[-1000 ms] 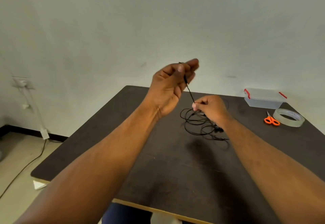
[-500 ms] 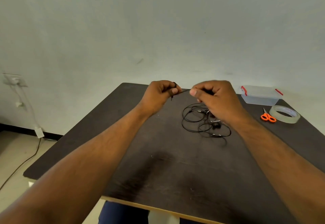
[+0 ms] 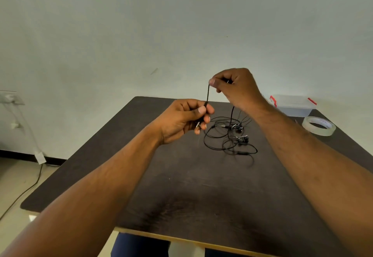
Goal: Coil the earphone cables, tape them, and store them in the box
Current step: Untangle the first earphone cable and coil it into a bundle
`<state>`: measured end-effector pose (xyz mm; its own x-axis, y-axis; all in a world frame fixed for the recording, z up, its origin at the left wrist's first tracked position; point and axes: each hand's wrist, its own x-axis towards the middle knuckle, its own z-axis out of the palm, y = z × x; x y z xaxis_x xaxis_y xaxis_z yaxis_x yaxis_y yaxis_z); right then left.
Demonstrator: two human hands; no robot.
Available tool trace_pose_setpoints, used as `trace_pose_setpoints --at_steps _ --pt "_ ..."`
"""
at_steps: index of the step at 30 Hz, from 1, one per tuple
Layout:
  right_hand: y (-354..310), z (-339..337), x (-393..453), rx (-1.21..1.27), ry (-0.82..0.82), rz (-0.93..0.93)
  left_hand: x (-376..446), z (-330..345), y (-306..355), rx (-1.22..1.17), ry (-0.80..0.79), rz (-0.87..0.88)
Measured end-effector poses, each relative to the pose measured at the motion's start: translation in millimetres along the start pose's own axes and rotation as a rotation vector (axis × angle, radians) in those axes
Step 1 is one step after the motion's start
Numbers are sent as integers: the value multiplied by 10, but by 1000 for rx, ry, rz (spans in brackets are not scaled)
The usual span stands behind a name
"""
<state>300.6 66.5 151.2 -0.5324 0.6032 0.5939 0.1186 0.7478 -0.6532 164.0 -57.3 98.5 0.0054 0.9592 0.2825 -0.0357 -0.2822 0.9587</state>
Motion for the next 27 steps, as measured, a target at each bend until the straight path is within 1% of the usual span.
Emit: trace_pose_setpoints --at_steps 3,6,8,10,12,14,16,17,19,20,22,24,27 --pt "143 124 -108 82 -2 55 3 -4 74 -136 34 52" --pt "259 293 -333 105 -35 86 51 -34 81 -316 209 157" --pt "279 394 -477 86 -109 102 94 -47 62 -401 323 195" --pt "253 459 -583 68 -209 88 118 -45 46 -455 402 200" --pt "223 486 -644 58 -256 61 142 -50 31 -463 471 200" --pt "190 465 -669 44 -254 49 165 -71 9 -413 538 204" --pt "154 427 -667 9 -267 28 182 -107 -23 -286 592 198" --pt "133 408 -661 -17 -271 16 183 -124 -44 -184 605 188" --pt "87 356 -623 -61 -255 -8 174 -159 -115 44 575 143" --pt "70 324 -592 -72 -232 -19 163 -160 -152 146 520 112" --pt "54 260 -519 -86 -194 -30 142 -125 -207 294 363 60" --pt "53 212 -448 -115 -193 -35 128 -63 -221 346 243 18" --pt "49 146 -360 -151 -207 -58 117 -46 -208 323 192 -37"
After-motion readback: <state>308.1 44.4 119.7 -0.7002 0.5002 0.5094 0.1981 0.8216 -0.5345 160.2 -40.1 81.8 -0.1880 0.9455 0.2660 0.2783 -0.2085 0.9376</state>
